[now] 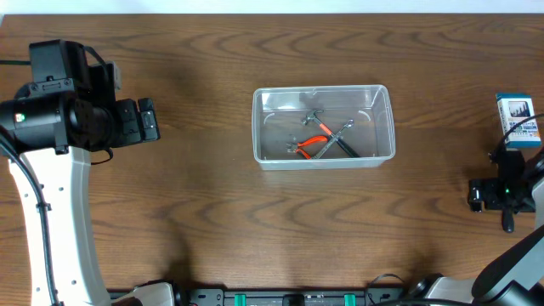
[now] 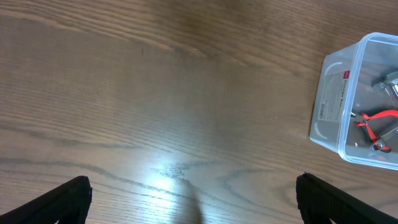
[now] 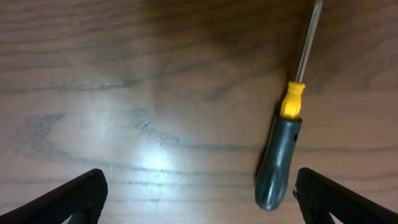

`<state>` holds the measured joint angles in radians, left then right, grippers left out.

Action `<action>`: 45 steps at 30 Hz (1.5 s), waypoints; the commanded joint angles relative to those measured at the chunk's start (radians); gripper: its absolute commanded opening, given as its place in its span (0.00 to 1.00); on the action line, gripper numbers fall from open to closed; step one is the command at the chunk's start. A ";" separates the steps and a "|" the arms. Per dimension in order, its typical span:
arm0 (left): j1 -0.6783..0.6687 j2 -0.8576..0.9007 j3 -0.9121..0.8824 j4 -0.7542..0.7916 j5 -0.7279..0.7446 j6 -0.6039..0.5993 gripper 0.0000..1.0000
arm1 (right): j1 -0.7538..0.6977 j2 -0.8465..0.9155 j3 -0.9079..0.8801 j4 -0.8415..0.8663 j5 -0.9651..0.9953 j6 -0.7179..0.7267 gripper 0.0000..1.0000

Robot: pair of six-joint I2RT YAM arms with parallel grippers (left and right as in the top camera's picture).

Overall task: Pack container
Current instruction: 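Lower the right gripper and close it on the screwdriver handle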

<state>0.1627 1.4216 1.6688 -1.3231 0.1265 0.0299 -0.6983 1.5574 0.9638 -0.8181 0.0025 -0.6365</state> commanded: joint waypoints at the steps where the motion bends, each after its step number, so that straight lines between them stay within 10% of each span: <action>1: 0.005 0.003 0.017 0.000 -0.008 -0.001 0.98 | -0.044 0.008 -0.005 0.026 -0.011 0.000 0.99; 45: 0.005 0.003 0.017 -0.011 -0.008 -0.002 0.98 | -0.174 0.238 -0.004 0.125 -0.033 -0.120 0.99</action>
<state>0.1627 1.4216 1.6688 -1.3281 0.1265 0.0299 -0.8619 1.7607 0.9623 -0.7013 -0.0330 -0.7418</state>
